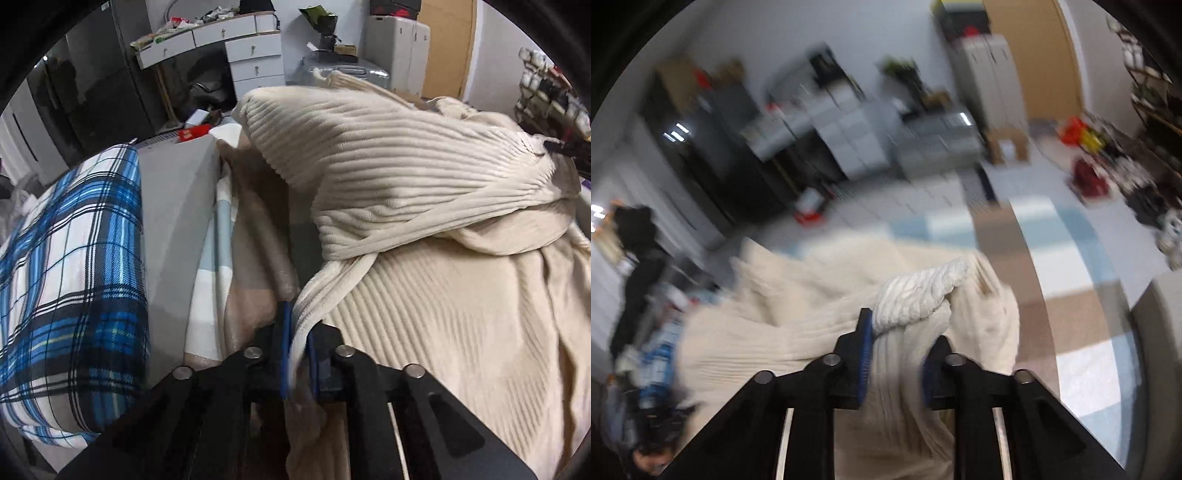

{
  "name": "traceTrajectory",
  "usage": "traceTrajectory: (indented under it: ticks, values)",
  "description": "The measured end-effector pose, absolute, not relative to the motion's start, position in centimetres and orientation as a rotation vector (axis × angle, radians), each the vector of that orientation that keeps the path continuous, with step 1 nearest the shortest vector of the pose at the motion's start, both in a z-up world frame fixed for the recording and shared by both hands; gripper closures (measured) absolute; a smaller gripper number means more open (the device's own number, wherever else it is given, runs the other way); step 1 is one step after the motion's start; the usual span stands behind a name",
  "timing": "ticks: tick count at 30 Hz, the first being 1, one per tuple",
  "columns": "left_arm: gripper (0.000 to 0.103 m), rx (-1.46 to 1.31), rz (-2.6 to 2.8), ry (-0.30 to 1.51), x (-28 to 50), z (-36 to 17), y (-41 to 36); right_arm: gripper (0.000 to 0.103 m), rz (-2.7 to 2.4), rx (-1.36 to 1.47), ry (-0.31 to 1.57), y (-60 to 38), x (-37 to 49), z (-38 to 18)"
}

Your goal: Fold large clothes

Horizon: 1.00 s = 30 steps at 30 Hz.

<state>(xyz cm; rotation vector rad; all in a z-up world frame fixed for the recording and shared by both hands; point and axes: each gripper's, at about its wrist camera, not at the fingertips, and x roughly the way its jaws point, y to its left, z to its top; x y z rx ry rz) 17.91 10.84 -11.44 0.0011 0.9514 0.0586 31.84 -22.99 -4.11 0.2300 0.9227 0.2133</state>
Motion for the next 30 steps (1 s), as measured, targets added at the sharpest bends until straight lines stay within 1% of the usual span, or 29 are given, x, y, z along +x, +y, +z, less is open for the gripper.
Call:
traceTrajectory:
  ticks: [1,2,3,4,5,6,7,8,10,12,14,16,18,21,25,26,27,28,29,30]
  values:
    - [0.094,-0.013,0.056,0.948,17.8,-11.2,11.1,0.073,0.203,0.232,0.918,-23.2,31.6,-4.2]
    - [0.088,-0.035,0.057,0.943,17.6,-10.8,11.2,0.063,0.204,0.237,0.9,-23.5,31.0,-3.9]
    - [0.086,-0.046,0.065,0.942,17.5,-10.5,11.4,0.055,0.21,0.237,0.871,-23.9,29.8,-3.2]
    - [0.085,-0.062,0.073,0.94,17.4,-10.1,11.7,0.042,0.215,0.236,0.847,-24.4,28.7,-2.7]
    - [0.082,-0.093,0.057,0.929,17.2,-9.4,11.9,0.039,0.221,0.232,0.815,-25.1,27.2,-2.0]
    - [0.08,-0.115,0.044,0.921,17.0,-8.8,12.0,0.039,0.218,0.227,0.805,-25.7,26.1,-1.8]
    - [0.075,-0.142,0.019,0.907,16.3,-8.1,11.9,0.038,0.21,0.226,0.81,-26.3,25.4,-1.8]
    - [0.067,-0.154,-0.043,0.882,16.0,-7.1,11.0,0.038,0.205,0.228,0.818,-26.8,24.8,-1.8]
    - [0.059,-0.116,-0.169,0.847,16.3,-6.1,8.3,0.038,0.193,0.237,0.846,-27.6,23.2,-2.4]
    - [0.059,-0.092,-0.235,0.859,17.6,-6.5,6.1,0.038,0.186,0.234,0.872,-27.9,22.8,-2.9]
    - [0.059,-0.12,-0.252,0.934,20.6,-8.6,4.7,0.038,0.174,0.215,0.89,-28.0,22.4,-3.7]
    - [0.059,-0.212,-0.2,0.996,23.2,-11.0,5.0,0.038,0.148,0.179,0.92,-28.3,22.0,-4.4]
    - [0.059,-0.216,-0.082,1.051,24.6,-12.8,6.0,0.038,0.104,0.129,0.953,-29.1,21.3,-4.9]
    - [0.059,-0.205,-0.066,1.015,24.0,-14.0,7.6,0.038,0.104,0.09,0.994,-30.5,20.3,-6.2]
    - [0.059,-0.143,-0.039,1.001,23.4,-14.3,7.8,0.038,0.179,0.161,1.047,-30.9,20.9,-8.6]
    - [0.059,-0.125,-0.028,0.999,23.4,-14.4,7.7,0.045,0.207,0.172,1.05,-30.3,21.2,-9.1]
    - [0.059,-0.105,-0.02,0.996,23.6,-14.6,7.6,0.052,0.19,0.124,1.017,-29.5,21.2,-9.1]
    - [0.059,-0.087,-0.018,0.99,23.2,-14.7,7.2,0.092,0.183,0.086,1.016,-28.9,21.2,-9.2]
    - [0.059,-0.068,-0.017,0.984,23.2,-14.8,7.1,0.096,0.179,0.088,1.024,-28.6,21.1,-9.3]
    - [0.059,-0.043,-0.011,0.978,22.8,-15.0,6.7,0.097,0.18,0.096,1.024,-28.5,20.7,-9.2]
